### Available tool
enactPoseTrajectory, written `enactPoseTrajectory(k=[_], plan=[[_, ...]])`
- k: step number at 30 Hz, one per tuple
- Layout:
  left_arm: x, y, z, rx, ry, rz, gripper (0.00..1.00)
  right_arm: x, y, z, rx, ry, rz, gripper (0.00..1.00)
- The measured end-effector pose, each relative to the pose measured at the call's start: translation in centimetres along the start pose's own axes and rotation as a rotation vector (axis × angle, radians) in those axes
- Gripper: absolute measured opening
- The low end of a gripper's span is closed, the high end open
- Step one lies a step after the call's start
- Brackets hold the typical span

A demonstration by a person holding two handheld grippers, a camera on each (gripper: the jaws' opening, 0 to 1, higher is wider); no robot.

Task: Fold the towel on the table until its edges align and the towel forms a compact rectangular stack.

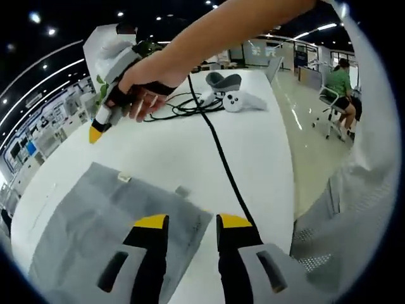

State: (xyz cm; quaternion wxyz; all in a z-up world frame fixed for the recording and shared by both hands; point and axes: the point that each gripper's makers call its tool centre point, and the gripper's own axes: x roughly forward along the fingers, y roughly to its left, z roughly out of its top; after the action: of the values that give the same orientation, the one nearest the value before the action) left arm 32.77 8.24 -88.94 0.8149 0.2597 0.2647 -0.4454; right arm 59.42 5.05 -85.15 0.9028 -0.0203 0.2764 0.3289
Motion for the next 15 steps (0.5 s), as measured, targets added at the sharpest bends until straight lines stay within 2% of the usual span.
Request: enactPoseTrajectory(k=[2,6,10,14,15], plan=[[0.6,-0.4,-0.5,0.033,0.025,-0.021,0.27,0.7,0.0,-0.3,0.014,0.001,0.010,0.31],[1.3,-0.6,-1.0,0.013,0.046,-0.034,0.26,2.1,-0.7,-0.3,0.039,-0.002,0.023,0.30],[2.1,-0.9,-1.4,0.030,0.067,-0.054,0.25,3.0,-0.9,-1.2,0.037,0.011,0.032,0.28],[2.2,-1.0,-1.4,0.005,0.067,-0.071,0.23,3.9,-0.5,-1.5,0.059,0.019,0.037,0.29],[2.2,-1.0,-1.4,0.005,0.071,-0.076,0.22,4.2,-0.4,-1.1,0.057,0.020,0.042,0.29]])
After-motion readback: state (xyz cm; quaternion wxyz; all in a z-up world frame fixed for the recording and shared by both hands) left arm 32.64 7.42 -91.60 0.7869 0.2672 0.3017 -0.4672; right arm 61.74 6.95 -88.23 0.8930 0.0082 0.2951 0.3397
